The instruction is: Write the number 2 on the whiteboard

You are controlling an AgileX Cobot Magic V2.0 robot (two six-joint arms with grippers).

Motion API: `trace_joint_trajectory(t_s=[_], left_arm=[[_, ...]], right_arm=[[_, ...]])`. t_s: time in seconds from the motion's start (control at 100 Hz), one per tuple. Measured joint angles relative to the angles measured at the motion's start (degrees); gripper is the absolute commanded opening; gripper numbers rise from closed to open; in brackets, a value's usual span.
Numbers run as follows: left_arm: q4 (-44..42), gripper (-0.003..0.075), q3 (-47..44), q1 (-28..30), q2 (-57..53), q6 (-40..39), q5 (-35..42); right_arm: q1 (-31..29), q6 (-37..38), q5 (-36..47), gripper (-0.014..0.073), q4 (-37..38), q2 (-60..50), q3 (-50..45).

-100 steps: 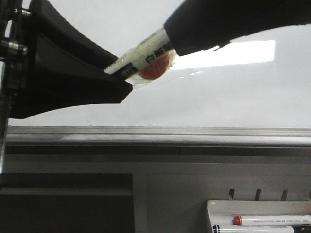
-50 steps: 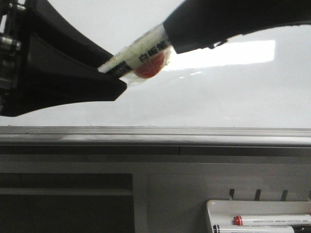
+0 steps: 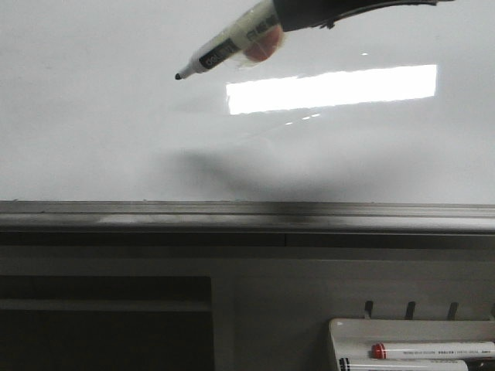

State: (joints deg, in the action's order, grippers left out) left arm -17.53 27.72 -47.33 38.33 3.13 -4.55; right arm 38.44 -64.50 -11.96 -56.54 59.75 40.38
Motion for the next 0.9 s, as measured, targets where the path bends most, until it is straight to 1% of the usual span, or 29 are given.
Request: trace_joint_trajectory(t_s=[0.14,0.26,0.39,0.5,0.63,0.81,0.9], left_arm=[[5.6,-0.0020,0.0,5.2,-0.9,0.0,0.9],[11.0,-0.0020,0.0,9.4,-0.9,-0.1,4.6],[13.5,-0.0020,0.0,12.8,-0.9,-0.2,8.3],[14.1,-0.0020,0.0,13.8,-0.9,-0.2,10.3],[14.2,-0.0020,0.0,13.9,-0.9,-0.3,10.7],[14.2,-0.0020,0.0,13.9,-0.9,-0.3,11.2],[14.2,-0.0020,0.0,13.9,-0.9,-0.3,11.3]], right_arm=[[0.0,0.0,3.2,-0.0069,-0.3,2.4,1.5],[0.0,0.0,5.7,-0.0069,-0.5,4.4,2.1],[0.0,0.0,7.6,-0.0069,-0.7,6.9,2.6],[0.0,0.0,8.3,-0.0069,-0.8,9.0,3.1],[0.0,0.0,9.2,-0.0069,-0.9,10.1,4.3],[0.1,0.0,12.9,-0.0069,-0.9,9.5,4.7],[-1.6,0.0,13.2,-0.0069,-0.9,8.2,4.7]])
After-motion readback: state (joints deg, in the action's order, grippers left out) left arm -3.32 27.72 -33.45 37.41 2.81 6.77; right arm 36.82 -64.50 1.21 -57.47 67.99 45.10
